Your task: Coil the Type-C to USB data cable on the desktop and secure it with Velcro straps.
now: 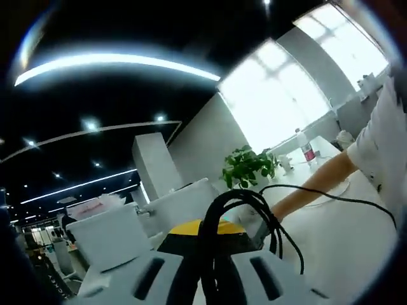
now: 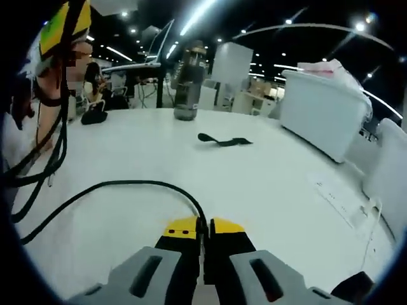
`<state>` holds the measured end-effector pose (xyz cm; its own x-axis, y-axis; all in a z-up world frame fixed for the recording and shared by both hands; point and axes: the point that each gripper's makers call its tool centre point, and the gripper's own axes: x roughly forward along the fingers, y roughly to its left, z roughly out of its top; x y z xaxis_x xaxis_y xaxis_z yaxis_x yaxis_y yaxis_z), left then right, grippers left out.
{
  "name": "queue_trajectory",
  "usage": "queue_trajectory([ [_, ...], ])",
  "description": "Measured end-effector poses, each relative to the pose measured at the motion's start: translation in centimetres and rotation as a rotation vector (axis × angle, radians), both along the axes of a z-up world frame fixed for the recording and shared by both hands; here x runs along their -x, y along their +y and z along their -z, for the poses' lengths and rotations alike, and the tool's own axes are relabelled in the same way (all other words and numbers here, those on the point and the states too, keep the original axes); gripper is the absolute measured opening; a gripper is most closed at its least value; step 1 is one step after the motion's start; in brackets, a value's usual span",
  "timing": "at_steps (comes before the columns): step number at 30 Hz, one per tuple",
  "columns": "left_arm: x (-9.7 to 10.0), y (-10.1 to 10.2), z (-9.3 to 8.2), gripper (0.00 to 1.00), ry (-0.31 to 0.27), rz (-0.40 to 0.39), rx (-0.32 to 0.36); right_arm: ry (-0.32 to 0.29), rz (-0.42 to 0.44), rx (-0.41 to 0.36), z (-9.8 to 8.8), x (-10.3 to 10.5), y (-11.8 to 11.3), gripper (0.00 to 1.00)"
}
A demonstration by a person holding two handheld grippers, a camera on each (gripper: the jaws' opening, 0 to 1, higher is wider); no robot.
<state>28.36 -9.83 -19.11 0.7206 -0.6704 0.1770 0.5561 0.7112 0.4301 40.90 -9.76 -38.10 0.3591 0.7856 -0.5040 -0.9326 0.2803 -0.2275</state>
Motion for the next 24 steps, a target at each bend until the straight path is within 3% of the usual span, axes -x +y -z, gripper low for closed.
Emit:
queue_trajectory([
  [3,-0.6,0.5,0.2,0.06,0.021,-0.018,0.021,-0.064,-0.009,0.025,-0.5,-0.2,-0.7,0.02],
  [5,-1.1,0.7,0.5,0.06,0.049,-0.034,0.044,-0.155,0.049,-0.028,-2.2,-0.6,-1.7,0.02],
  [7,-1.5,0.9,1.1,0.06,0.079,-0.051,0.051,-0.304,0.132,-0.103,-4.8,-1.0,-3.1,0.01],
  [10,-2.5,0.8,2.2,0.06,0.125,-0.073,0.054,-0.443,0.196,-0.167,-7.9,0.2,-5.0,0.01],
  [14,-3.3,0.2,3.6,0.06,0.164,-0.074,0.069,-0.520,0.250,-0.284,-11.7,3.4,-6.4,0.01],
  [17,-3.3,0.0,4.0,0.06,0.141,-0.084,0.072,-0.588,0.275,-0.333,-13.7,5.2,-7.1,0.01],
  [19,-3.2,0.0,3.4,0.06,0.067,-0.110,0.069,-0.657,0.289,-0.346,-14.7,6.2,-7.7,0.01],
  [21,-3.4,0.0,3.5,0.06,0.005,-0.150,0.031,-0.687,0.291,-0.368,-15.3,6.7,-7.9,0.01],
  [24,-3.7,-0.7,4.8,0.06,0.019,-0.148,-0.014,-0.688,0.285,-0.405,-15.9,7.2,-7.8,0.01],
])
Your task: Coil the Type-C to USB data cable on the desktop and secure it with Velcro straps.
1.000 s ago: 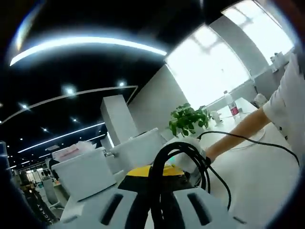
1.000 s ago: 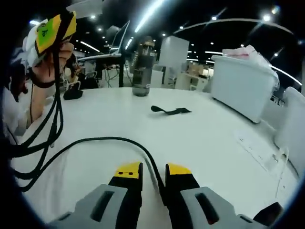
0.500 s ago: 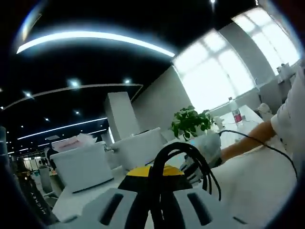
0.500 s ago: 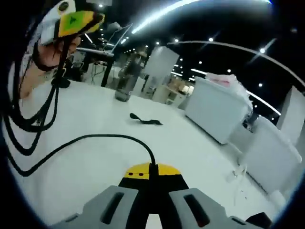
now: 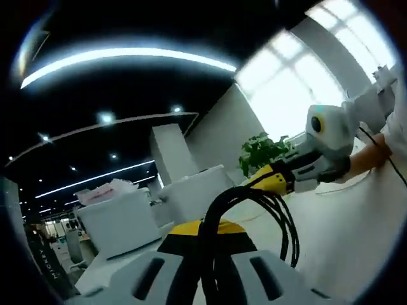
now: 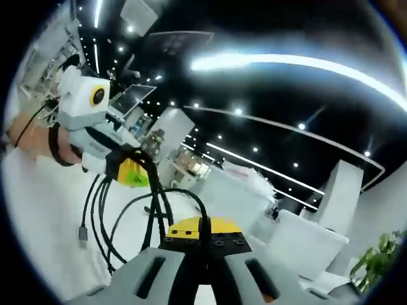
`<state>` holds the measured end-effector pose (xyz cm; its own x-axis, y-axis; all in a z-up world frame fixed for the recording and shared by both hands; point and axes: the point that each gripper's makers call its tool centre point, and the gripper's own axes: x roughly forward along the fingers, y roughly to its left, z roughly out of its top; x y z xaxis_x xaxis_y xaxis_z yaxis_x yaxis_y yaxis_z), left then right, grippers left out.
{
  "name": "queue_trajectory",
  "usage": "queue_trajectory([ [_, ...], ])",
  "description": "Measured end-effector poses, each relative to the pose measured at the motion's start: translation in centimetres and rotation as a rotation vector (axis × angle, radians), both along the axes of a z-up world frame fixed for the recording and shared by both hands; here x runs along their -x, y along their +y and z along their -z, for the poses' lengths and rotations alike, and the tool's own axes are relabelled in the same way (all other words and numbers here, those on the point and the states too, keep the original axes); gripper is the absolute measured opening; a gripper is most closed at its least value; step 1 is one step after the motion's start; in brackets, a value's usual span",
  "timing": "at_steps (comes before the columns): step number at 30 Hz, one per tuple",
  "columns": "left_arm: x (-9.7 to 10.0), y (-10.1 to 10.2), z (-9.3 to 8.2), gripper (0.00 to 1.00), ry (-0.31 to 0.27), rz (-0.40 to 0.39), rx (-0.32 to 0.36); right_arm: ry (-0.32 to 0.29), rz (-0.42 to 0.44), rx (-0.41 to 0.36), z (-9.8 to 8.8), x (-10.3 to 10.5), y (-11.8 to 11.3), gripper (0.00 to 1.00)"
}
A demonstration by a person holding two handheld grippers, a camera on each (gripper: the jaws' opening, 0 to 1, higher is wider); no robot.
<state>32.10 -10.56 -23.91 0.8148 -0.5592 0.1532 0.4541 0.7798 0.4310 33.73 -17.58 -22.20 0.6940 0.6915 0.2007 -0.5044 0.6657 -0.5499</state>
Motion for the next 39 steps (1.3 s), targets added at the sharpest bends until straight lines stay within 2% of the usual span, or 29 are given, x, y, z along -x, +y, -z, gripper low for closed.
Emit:
queue_trajectory([
  [1,-0.2,0.1,0.2,0.06,-0.008,-0.018,-0.018,-0.006,-0.004,0.003,-0.1,0.2,0.2,0.01],
  [3,-0.4,0.2,0.3,0.06,-0.062,-0.057,-0.077,-0.026,-0.006,0.014,-0.2,0.6,0.4,0.01],
  [5,-0.5,0.2,0.4,0.06,-0.066,-0.072,-0.077,-0.041,-0.007,0.034,-0.1,0.7,0.6,0.01],
  [7,-0.6,0.5,0.2,0.07,-0.074,-0.083,-0.072,-0.037,-0.015,0.023,-0.2,0.7,0.6,0.01],
  [11,-1.1,1.7,-0.2,0.14,-0.084,-0.124,-0.039,-0.035,-0.027,0.023,-0.2,0.9,0.8,0.01],
  [13,-1.3,1.9,-0.1,0.15,-0.062,-0.115,-0.010,-0.003,-0.097,-0.010,-0.1,1.7,1.5,0.01],
  [17,-1.6,1.7,0.6,0.15,-0.028,-0.101,-0.027,0.084,-0.174,-0.045,0.4,2.4,2.2,0.01],
  [19,-1.7,1.6,1.2,0.11,-0.007,-0.098,-0.071,0.145,-0.206,-0.053,1.1,2.2,2.4,0.01],
  [20,-1.9,1.8,1.7,0.07,-0.001,-0.115,-0.125,0.167,-0.211,-0.063,1.3,2.0,2.4,0.01],
  [21,-2.0,1.7,1.9,0.06,0.009,-0.126,-0.131,0.229,-0.241,-0.052,2.2,1.9,2.7,0.02],
  [22,-2.1,1.6,2.0,0.06,0.031,-0.120,-0.096,0.266,-0.256,-0.049,2.7,1.8,2.9,0.02],
  [24,-2.5,2.0,2.4,0.06,0.046,-0.149,-0.121,0.338,-0.274,-0.105,3.2,1.3,3.0,0.03],
  [25,-2.5,2.0,2.3,0.06,0.049,-0.143,-0.115,0.349,-0.277,-0.115,3.1,1.1,2.9,0.04],
  [26,-2.6,2.2,2.4,0.06,0.076,-0.150,-0.090,0.351,-0.259,-0.118,3.0,0.8,2.7,0.05],
  [27,-2.7,2.4,2.5,0.06,0.087,-0.155,-0.089,0.335,-0.229,-0.113,2.7,0.5,2.3,0.09],
  [29,-2.9,2.8,2.6,0.06,0.104,-0.172,-0.088,0.250,-0.200,-0.040,1.9,0.7,2.3,0.22],
  [30,-3.0,2.9,2.6,0.06,0.110,-0.177,-0.085,0.228,-0.201,-0.013,1.6,1.2,2.7,0.27],
  [32,-3.0,2.9,2.6,0.06,0.122,-0.184,-0.083,0.196,-0.216,0.011,1.3,2.2,3.6,0.27],
  [33,-3.1,2.8,2.7,0.06,0.131,-0.189,-0.081,0.164,-0.199,0.047,1.4,2.5,4.2,0.27],
  [34,-3.1,2.7,2.7,0.06,0.141,-0.192,-0.080,0.090,-0.140,0.135,1.9,2.3,4.6,0.27],
  [35,-3.0,2.5,2.8,0.06,0.152,-0.193,-0.081,0.003,-0.091,0.188,1.8,2.1,4.9,0.27],
  [37,-2.8,2.1,2.9,0.06,0.180,-0.185,-0.082,-0.107,-0.033,0.266,2.1,2.0,5.5,0.23],
  [39,-2.3,1.1,3.0,0.06,0.214,-0.152,-0.076,-0.118,0.014,0.316,3.0,1.4,5.9,0.20],
])
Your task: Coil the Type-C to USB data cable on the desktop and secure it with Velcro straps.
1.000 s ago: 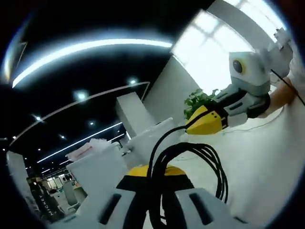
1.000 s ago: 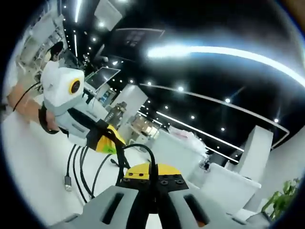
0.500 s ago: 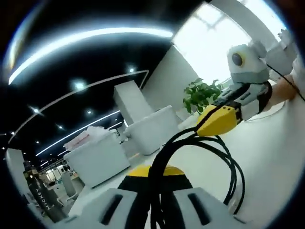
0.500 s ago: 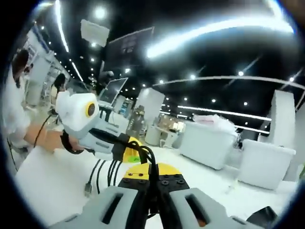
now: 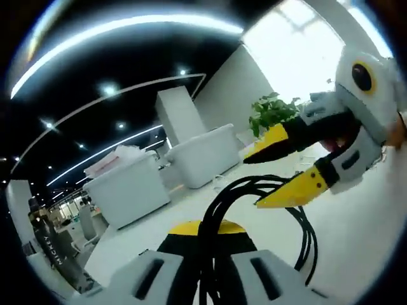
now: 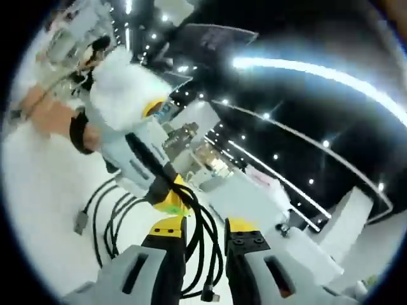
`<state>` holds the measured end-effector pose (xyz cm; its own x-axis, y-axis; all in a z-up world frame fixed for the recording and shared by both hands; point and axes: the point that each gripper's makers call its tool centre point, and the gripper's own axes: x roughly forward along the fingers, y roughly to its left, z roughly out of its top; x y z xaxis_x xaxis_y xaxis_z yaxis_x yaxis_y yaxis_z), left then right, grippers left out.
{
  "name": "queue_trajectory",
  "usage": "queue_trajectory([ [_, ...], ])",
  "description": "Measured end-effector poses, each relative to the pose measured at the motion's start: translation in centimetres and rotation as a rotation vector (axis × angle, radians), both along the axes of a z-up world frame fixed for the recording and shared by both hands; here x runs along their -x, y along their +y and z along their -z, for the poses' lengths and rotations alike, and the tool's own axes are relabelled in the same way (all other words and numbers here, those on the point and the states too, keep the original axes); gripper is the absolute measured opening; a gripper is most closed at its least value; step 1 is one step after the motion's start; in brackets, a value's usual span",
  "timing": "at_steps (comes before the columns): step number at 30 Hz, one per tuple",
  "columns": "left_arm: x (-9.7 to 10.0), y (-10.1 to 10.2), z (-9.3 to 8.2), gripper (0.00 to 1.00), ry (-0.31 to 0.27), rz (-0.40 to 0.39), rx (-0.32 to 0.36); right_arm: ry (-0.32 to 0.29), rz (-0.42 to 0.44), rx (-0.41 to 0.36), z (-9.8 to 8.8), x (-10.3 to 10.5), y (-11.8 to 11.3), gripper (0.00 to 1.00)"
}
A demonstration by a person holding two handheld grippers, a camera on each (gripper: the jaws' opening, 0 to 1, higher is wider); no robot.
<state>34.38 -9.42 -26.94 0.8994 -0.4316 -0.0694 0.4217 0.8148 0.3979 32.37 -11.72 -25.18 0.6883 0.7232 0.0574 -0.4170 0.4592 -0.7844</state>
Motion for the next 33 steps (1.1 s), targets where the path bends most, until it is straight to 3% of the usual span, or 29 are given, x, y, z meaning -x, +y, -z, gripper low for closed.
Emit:
queue_trajectory([
  [4,0.4,-0.7,0.2,0.06,0.029,0.035,0.004,-0.034,0.073,0.071,0.8,-1.7,-0.1,0.15],
  [7,0.8,-1.0,0.6,0.06,0.074,0.081,0.042,-0.008,0.076,0.131,1.7,-2.1,0.1,0.07],
  [10,0.5,-0.5,0.8,0.07,0.073,0.083,0.049,-0.006,0.067,0.157,1.5,-2.3,0.5,0.05],
  [13,0.2,-0.2,1.0,0.10,0.033,0.090,0.040,0.027,0.060,0.177,1.5,-2.5,0.7,0.03],
  [16,0.3,0.3,1.6,0.18,-0.019,0.052,-0.112,0.144,0.015,0.154,2.0,-2.5,1.1,0.02],
  [18,0.3,0.3,1.8,0.20,-0.037,0.055,-0.178,0.161,-0.005,0.168,1.8,-2.5,1.2,0.02],
  [23,0.6,0.4,2.2,0.19,-0.029,0.064,-0.214,0.203,-0.034,0.221,2.4,-2.4,1.6,0.02],
  [25,0.6,0.6,2.5,0.15,-0.008,0.066,-0.202,0.241,-0.055,0.249,2.8,-2.2,1.8,0.02],
  [27,0.4,1.4,2.7,0.09,0.010,0.051,-0.169,0.301,-0.081,0.221,3.0,-1.9,2.2,0.02],
  [28,0.2,1.9,2.5,0.06,0.021,0.027,-0.110,0.336,-0.087,0.198,3.3,-1.9,2.4,0.03],
  [29,0.0,2.4,2.6,0.05,0.044,0.044,-0.090,0.380,-0.089,0.130,3.3,-2.0,2.9,0.03],
  [31,-0.3,3.2,3.0,0.05,0.069,0.029,-0.087,0.383,-0.105,0.102,3.5,-2.2,3.5,0.04],
  [33,-0.5,4.5,3.5,0.05,0.070,-0.002,-0.128,0.444,-0.117,0.023,3.8,-2.3,4.5,0.08],
])
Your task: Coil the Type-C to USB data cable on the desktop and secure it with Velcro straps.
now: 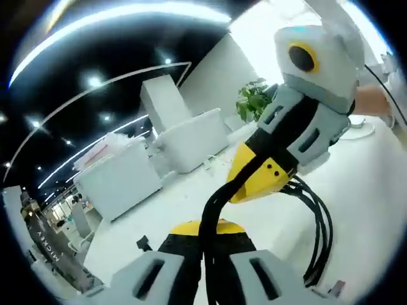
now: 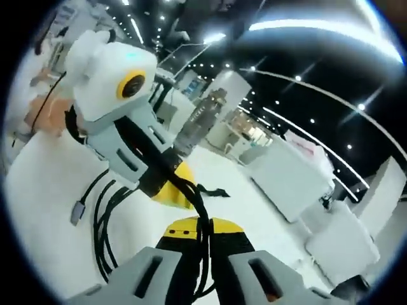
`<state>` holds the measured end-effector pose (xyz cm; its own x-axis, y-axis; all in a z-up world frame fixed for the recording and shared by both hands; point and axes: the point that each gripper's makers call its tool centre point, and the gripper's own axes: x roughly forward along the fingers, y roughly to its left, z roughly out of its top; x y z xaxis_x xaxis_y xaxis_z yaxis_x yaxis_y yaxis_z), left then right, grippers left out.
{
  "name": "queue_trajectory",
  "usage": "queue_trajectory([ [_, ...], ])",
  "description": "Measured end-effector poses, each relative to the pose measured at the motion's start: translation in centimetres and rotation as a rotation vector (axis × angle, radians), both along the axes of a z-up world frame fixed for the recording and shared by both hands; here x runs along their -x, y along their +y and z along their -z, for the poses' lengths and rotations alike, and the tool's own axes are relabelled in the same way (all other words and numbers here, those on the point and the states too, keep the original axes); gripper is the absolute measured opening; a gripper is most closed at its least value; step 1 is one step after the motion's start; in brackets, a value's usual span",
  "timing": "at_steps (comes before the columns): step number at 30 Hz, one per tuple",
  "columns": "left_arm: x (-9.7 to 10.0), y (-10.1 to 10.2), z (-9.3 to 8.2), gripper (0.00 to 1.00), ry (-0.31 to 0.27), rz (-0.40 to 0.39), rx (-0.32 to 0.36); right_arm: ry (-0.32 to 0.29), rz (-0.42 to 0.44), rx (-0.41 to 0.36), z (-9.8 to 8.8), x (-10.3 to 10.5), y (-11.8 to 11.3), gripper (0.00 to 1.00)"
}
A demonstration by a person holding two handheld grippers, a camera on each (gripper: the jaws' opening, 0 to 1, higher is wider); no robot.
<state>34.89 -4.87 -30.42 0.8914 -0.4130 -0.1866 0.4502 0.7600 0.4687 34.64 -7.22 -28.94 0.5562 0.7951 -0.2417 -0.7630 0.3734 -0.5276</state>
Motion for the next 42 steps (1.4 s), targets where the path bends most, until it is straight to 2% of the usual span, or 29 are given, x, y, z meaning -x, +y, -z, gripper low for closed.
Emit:
queue_trajectory([
  [2,0.0,2.1,0.2,0.04,-0.012,-0.055,-0.067,0.114,-0.039,-0.107,-0.3,0.8,0.9,0.10],
  [4,-0.1,4.4,0.1,0.04,-0.021,-0.103,-0.111,0.228,-0.058,-0.258,-1.7,1.1,1.4,0.11],
  [6,-0.2,8.2,-0.4,0.04,-0.022,-0.192,-0.096,0.278,-0.030,-0.339,-2.8,-0.4,1.2,0.11],
  [7,-0.3,9.5,-0.8,0.04,-0.027,-0.217,-0.064,0.267,0.001,-0.348,-2.9,-1.7,0.9,0.11],
  [8,-0.2,10.8,-1.5,0.04,-0.037,-0.244,-0.024,0.226,0.038,-0.324,-2.7,-3.2,0.6,0.11],
  [10,-0.1,12.8,-3.0,0.04,-0.070,-0.302,0.072,0.091,0.068,-0.222,-1.4,-5.9,0.8,0.14],
  [12,-0.1,13.7,-3.9,0.04,-0.103,-0.327,0.180,0.117,0.080,-0.196,0.9,-7.6,2.0,0.18],
  [14,-0.1,14.3,-4.0,0.04,-0.104,-0.345,0.230,0.147,0.040,-0.167,2.8,-7.9,3.7,0.23],
  [15,-0.2,14.5,-4.0,0.04,-0.105,-0.351,0.254,0.138,0.010,-0.148,3.6,-8.0,4.9,0.26],
  [17,-0.1,14.7,-4.1,0.04,-0.105,-0.343,0.240,0.084,-0.045,-0.097,4.7,-8.3,7.0,0.28],
  [18,0.0,14.8,-4.3,0.04,-0.113,-0.349,0.236,0.083,-0.051,-0.098,5.1,-8.6,8.0,0.28],
  [19,0.3,15.3,-4.7,0.04,-0.133,-0.363,0.197,0.061,-0.076,-0.071,5.5,-8.9,9.2,0.28],
  [20,0.5,15.6,-5.2,0.04,-0.156,-0.376,0.164,0.038,-0.069,-0.054,5.7,-9.4,9.8,0.28],
  [22,1.1,15.9,-6.5,0.04,-0.206,-0.386,0.144,0.021,-0.082,-0.039,6.0,-10.0,11.0,0.28],
  [25,2.2,17.0,-8.8,0.04,-0.320,-0.437,0.120,-0.037,-0.109,0.014,6.5,-10.5,12.4,0.27],
  [28,3.1,17.3,-10.2,0.04,-0.376,-0.440,0.160,-0.106,-0.144,0.060,6.9,-10.1,13.6,0.27],
  [30,3.5,17.3,-10.8,0.04,-0.399,-0.435,0.183,-0.193,-0.143,0.110,7.0,-10.2,14.1,0.22],
  [32,3.6,17.1,-11.0,0.04,-0.405,-0.419,0.207,-0.249,-0.134,0.161,7.2,-10.9,14.4,0.16],
  [34,3.5,16.8,-11.0,0.04,-0.401,-0.400,0.230,-0.290,-0.116,0.198,7.3,-11.5,14.5,0.04],
  [37,3.2,16.4,-10.8,0.04,-0.388,-0.384,0.241,-0.290,-0.117,0.200,7.5,-11.1,13.9,0.02],
  [38,3.2,16.2,-10.8,0.04,-0.387,-0.379,0.241,-0.300,-0.112,0.217,7.3,-11.1,13.3,0.02],
  [40,3.0,15.8,-10.6,0.04,-0.387,-0.371,0.230,-0.336,-0.101,0.203,6.5,-10.4,11.5,0.01],
  [42,2.7,15.5,-10.3,0.04,-0.391,-0.370,0.220,-0.353,-0.092,0.200,5.8,-9.0,9.0,0.01],
])
